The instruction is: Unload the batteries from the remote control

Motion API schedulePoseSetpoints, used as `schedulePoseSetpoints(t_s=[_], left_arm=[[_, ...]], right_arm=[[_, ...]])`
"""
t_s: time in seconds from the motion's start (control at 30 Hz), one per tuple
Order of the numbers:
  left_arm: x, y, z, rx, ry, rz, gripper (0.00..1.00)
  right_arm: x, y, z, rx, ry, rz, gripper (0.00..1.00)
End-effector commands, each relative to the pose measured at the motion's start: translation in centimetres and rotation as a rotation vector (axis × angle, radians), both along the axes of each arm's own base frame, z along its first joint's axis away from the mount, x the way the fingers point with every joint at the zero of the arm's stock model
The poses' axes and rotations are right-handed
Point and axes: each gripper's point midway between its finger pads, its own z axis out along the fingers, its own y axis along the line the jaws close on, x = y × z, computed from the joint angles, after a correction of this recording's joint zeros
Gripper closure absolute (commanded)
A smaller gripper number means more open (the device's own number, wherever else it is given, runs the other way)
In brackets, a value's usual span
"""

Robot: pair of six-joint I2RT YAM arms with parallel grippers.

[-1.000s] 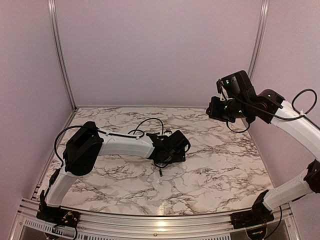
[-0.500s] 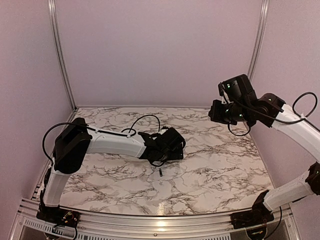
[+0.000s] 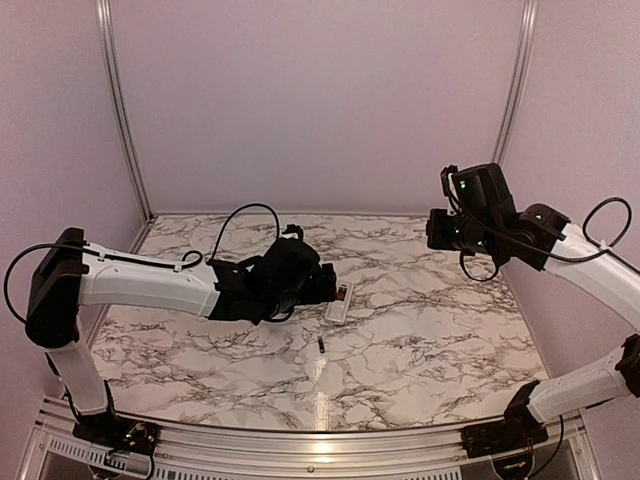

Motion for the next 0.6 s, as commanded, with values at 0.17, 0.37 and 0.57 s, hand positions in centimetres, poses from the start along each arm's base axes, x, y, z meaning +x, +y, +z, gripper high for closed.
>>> schedulePoseSetpoints(t_s=[0.17,0.37,0.57], left_arm=[[-1.4,4.7,5.3,-0.076,-0.182,0.02,0.01],[-1.9,7.2,5.8,-0.072,-0.206,0.06,0.01],[-2.5,8.5,5.2,-0.058,-0.193,0.071,0.01]], right_arm=[[2.9,-1.4,-0.9,-0.092,-0.116,-0.021,1.0],[4.5,-2.3,-4.5,-0.104,-0.087,-0.035,1.0],[6.2,-3.2,-6.2,-0.088,-0.125,-0.037,1.0]])
